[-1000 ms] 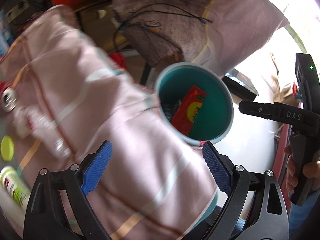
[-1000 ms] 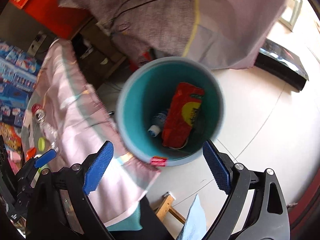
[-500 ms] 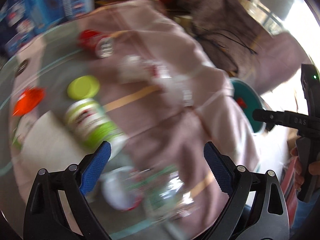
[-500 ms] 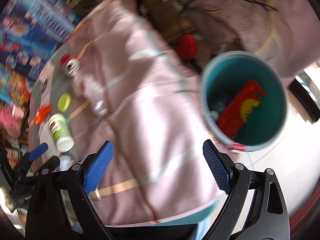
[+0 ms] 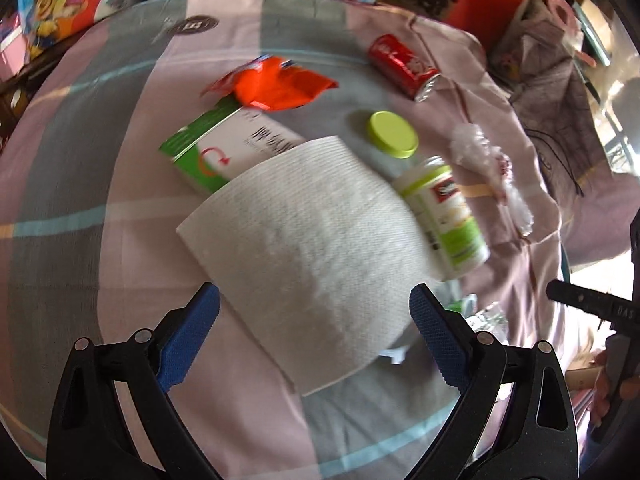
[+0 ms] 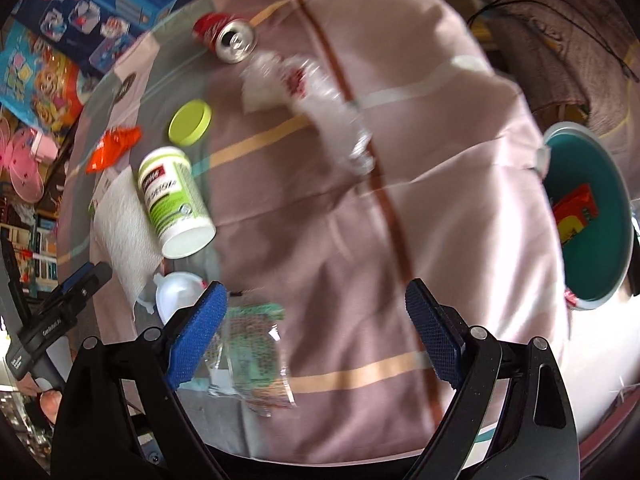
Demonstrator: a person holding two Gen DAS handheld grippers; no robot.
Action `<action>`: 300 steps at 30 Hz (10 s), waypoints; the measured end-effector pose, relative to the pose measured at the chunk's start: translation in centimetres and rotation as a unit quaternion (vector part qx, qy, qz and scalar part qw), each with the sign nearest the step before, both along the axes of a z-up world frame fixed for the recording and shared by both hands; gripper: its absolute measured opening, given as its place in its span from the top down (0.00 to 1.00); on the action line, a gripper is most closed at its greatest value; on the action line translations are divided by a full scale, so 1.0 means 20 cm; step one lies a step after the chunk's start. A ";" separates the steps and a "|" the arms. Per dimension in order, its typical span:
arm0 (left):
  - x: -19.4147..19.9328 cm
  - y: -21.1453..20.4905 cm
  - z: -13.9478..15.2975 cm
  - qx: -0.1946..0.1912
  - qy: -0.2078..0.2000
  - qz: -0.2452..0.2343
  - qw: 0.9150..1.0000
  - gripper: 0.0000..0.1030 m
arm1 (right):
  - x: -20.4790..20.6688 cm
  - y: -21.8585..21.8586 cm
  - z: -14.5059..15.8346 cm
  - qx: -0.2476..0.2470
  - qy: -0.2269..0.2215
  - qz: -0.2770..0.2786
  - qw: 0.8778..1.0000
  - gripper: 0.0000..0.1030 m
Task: Collect trash
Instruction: 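Move both tools back over the table toward the tissue and packet, then grasp the white tissue with the left tool while the right tool grasps the clear packet, then carry the tissue and clear packet over the teal bin and release both, then move both tools back over the table toward the green medicine box, then grasp the green medicine box with the left tool while the right tool grasps the orange snack packet, then carry the medicine box and orange packet over the teal bin and release both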
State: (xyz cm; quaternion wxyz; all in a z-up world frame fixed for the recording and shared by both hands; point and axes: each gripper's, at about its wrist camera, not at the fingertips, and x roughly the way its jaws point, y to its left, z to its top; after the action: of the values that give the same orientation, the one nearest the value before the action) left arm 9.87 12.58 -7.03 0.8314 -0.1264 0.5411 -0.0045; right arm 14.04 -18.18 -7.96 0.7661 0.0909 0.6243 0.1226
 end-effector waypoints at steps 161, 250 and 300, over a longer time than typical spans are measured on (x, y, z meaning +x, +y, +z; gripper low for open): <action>0.22 -1.32 0.18 -0.018 -0.040 -0.249 0.968 0.05 | -0.05 -0.97 0.10 0.045 -0.042 -0.178 0.982 0.17; 0.24 0.83 -0.17 0.016 -0.010 0.133 0.991 0.24 | 0.81 1.56 -0.05 -0.002 -0.021 0.195 0.981 0.17; 0.22 -0.96 0.41 0.001 -0.098 -0.186 0.978 0.27 | 0.03 -0.69 0.45 0.081 -0.157 -0.108 0.978 0.60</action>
State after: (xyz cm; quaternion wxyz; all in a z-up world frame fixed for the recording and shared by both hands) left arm 14.28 -6.68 1.13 0.8649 -0.0214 0.4715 -0.1707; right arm 14.68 -32.05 1.10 0.8532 0.1993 0.4712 0.1020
